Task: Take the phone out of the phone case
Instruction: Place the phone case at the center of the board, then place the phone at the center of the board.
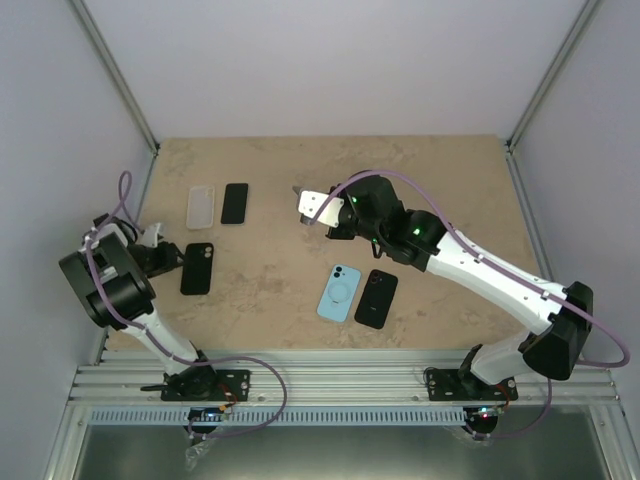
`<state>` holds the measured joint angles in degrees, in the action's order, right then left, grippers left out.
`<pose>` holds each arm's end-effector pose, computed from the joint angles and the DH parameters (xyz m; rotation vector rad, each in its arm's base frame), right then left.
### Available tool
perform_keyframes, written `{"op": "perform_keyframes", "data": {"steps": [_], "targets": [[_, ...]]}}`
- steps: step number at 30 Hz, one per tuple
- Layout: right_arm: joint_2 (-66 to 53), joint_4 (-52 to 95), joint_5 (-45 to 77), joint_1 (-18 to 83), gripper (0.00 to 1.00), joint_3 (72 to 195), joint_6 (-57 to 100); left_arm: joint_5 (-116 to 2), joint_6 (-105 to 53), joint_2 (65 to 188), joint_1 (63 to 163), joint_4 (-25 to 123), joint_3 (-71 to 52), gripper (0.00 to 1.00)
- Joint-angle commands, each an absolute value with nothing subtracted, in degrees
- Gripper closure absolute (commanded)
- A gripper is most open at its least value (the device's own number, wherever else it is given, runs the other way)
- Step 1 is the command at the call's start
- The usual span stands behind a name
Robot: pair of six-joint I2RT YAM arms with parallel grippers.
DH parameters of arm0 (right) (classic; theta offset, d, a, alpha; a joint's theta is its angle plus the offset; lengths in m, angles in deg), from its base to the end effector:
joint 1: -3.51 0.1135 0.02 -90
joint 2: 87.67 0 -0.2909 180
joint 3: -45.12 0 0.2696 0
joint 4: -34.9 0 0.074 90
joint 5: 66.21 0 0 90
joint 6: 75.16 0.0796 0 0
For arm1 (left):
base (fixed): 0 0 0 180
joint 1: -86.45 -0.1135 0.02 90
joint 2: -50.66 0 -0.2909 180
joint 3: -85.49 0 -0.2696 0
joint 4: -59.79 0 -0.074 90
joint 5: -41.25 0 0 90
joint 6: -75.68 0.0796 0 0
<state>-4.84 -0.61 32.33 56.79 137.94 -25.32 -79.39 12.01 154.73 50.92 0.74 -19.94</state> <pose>0.2409 0.3032 0.3831 -1.3975 1.4460 -0.0043 0.2913 0.1582 0.1205 -0.2131 2.7683 -0.6344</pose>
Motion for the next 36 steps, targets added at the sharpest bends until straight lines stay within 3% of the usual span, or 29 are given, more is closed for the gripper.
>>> {"op": "perform_keyframes", "data": {"steps": [1,11,20,25,33,36], "targets": [[-5.2,6.3,36.6,57.2,1.00,139.1,-27.4,-76.0,8.3,150.4,50.6,4.3,-15.9,0.43],[-4.8,18.9,43.6,57.2,0.99,137.0,-34.0,-90.0,0.1,142.7,55.3,-4.6,0.6,0.38],[-7.0,38.6,46.4,57.4,1.00,129.4,-50.4,-105.7,-14.9,137.4,64.4,-0.7,10.0,0.30],[-8.3,48.6,46.0,58.8,1.00,125.1,-59.7,-114.0,-32.8,132.7,68.0,14.1,6.6,0.29],[-8.0,57.6,45.8,62.1,1.00,122.7,-68.7,-119.0,-70.6,124.0,73.4,59.1,-9.1,0.25],[-7.5,59.8,46.7,63.8,1.00,122.5,-71.3,-118.1,-75.8,122.9,76.2,63.6,-11.9,0.27]]}}
